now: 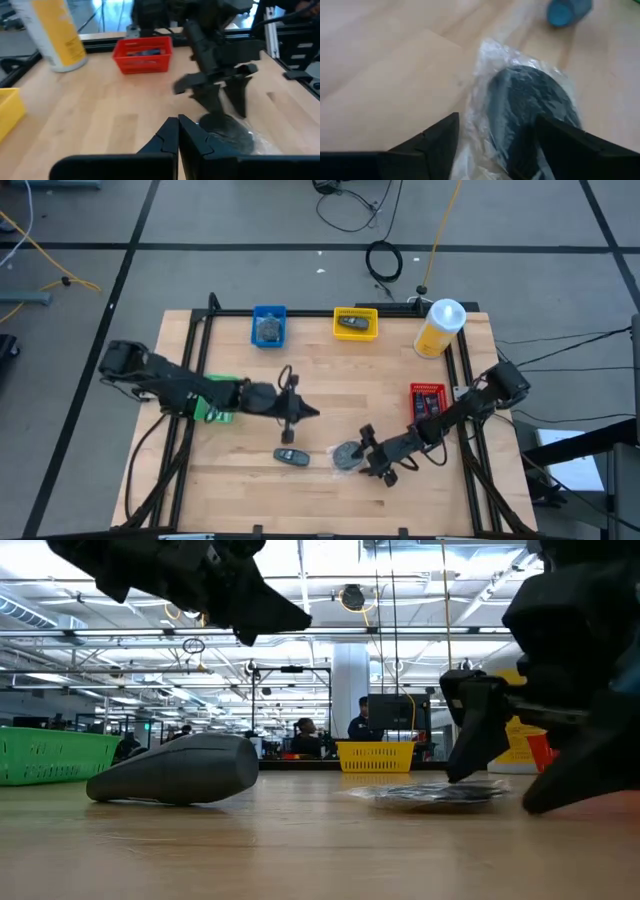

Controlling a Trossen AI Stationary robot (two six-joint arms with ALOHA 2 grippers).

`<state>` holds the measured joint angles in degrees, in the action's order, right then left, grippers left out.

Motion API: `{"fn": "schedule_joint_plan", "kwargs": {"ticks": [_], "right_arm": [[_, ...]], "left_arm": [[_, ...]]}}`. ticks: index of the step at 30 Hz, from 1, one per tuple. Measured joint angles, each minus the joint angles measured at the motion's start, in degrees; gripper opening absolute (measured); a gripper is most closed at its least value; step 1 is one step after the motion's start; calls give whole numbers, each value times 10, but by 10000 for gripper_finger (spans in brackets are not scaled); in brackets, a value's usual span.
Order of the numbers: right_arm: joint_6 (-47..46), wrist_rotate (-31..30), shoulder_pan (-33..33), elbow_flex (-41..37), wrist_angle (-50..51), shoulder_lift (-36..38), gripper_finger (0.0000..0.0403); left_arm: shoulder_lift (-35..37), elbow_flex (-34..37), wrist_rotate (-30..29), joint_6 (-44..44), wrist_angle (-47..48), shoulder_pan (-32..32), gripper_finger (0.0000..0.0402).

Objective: Pick & Place Travel size toiletries
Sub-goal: Put the right black hairbrush into the blue bin, then put the black hairbrush into the blue bin

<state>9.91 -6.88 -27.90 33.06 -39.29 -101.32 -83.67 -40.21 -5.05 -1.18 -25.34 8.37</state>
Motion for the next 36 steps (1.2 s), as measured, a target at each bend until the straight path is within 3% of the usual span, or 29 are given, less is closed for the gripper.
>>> {"fn": "schedule_joint_plan", "kwargs": {"ticks": [9,15,22,25,29,33,36], "right_arm": [[50,-72,7,1,8,-6,126],[63,-85,35,1,14,-5,19],[8,-84,54,1,-6,31,9],[-57,-83,65,0,1,74,2],[-113,-82,81,1,16,133,4],[-107,-81,88,0,10,164,2],[-99,-81,92,1,-1,174,3]], "left_arm": [[-102,-1,-15,-32,-117,43,17],[-146,-2,58,-103,-189,46,41],[-177,-2,104,-159,-254,51,150],[-176,-2,73,-183,-254,63,208],[-176,-2,-16,-210,-253,84,266],[-176,-2,-132,-185,-231,94,293],[-176,-2,-168,-176,-228,94,293]]}}
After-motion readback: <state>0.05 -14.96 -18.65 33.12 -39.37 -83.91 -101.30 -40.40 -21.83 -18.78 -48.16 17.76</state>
